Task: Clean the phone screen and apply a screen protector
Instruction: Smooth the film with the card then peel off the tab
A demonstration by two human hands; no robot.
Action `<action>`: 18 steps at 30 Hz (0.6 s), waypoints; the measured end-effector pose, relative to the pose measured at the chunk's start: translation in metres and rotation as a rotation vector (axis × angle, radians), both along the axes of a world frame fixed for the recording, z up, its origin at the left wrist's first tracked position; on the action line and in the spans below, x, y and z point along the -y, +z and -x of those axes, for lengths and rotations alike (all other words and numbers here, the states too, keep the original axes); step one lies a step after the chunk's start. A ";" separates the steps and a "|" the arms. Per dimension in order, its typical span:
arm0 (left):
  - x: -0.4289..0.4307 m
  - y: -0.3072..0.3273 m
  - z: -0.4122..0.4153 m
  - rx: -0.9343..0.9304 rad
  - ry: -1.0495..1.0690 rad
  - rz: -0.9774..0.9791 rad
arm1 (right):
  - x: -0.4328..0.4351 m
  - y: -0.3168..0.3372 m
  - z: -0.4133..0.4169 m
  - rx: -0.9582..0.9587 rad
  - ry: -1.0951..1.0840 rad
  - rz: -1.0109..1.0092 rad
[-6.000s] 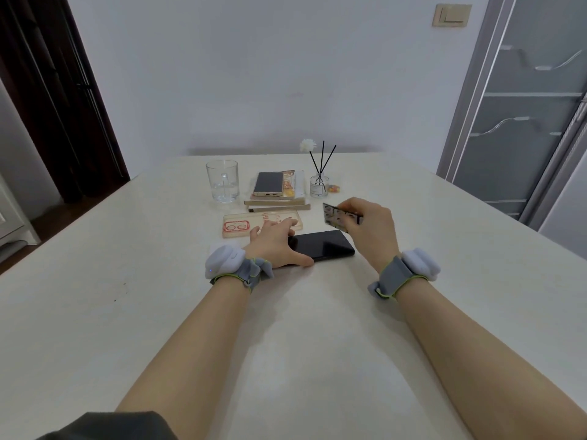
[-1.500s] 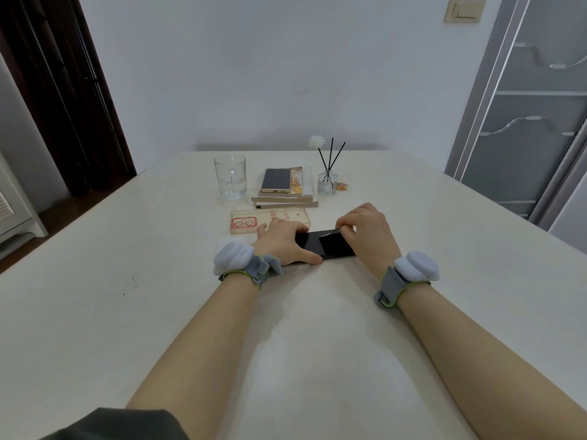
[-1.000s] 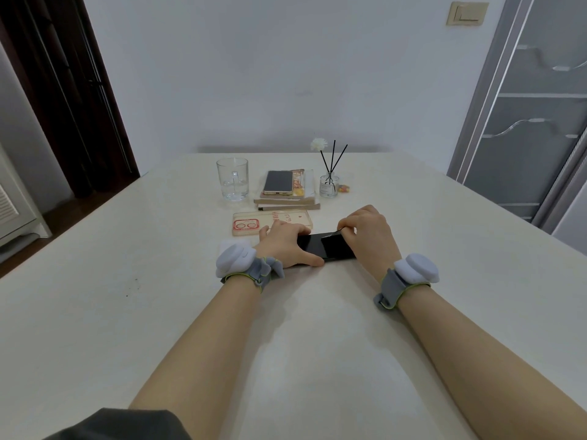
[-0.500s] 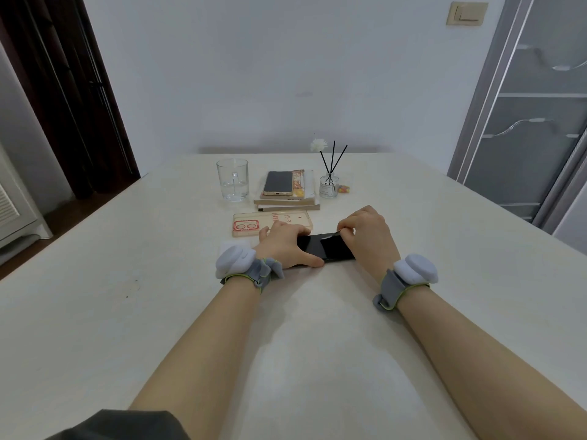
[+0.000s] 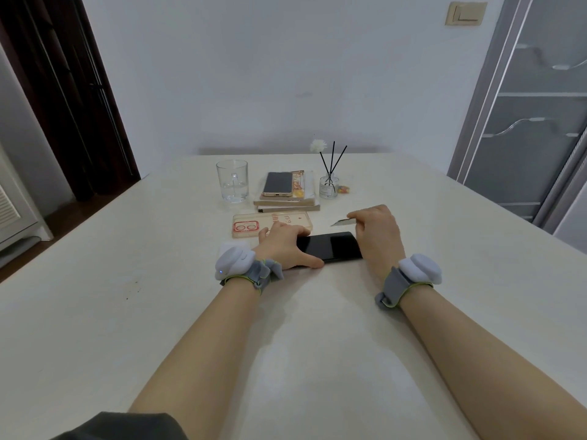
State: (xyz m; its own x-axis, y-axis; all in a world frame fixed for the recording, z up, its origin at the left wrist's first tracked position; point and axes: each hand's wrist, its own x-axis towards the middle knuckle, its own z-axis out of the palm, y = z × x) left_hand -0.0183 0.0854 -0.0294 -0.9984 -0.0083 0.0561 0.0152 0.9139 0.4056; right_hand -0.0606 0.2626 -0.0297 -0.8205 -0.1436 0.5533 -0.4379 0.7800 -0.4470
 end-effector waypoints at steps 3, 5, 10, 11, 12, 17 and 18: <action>0.000 0.000 0.000 0.013 0.004 -0.004 | -0.014 0.004 0.001 -0.040 -0.130 0.096; 0.000 0.000 0.000 0.018 -0.004 0.002 | -0.020 0.005 0.000 -0.043 -0.188 0.102; 0.000 0.001 -0.001 0.011 -0.010 0.000 | -0.015 0.005 -0.005 -0.085 0.004 -0.119; 0.000 0.001 -0.001 0.011 -0.011 -0.003 | -0.012 0.004 -0.006 -0.088 0.051 -0.157; 0.000 0.001 -0.001 0.012 -0.012 -0.006 | -0.011 0.004 -0.006 -0.089 0.091 -0.181; 0.001 0.000 -0.001 0.007 -0.012 -0.019 | -0.009 0.002 -0.006 -0.061 0.143 -0.216; 0.001 0.000 -0.001 0.006 -0.010 -0.024 | -0.008 0.002 -0.006 -0.049 0.140 -0.234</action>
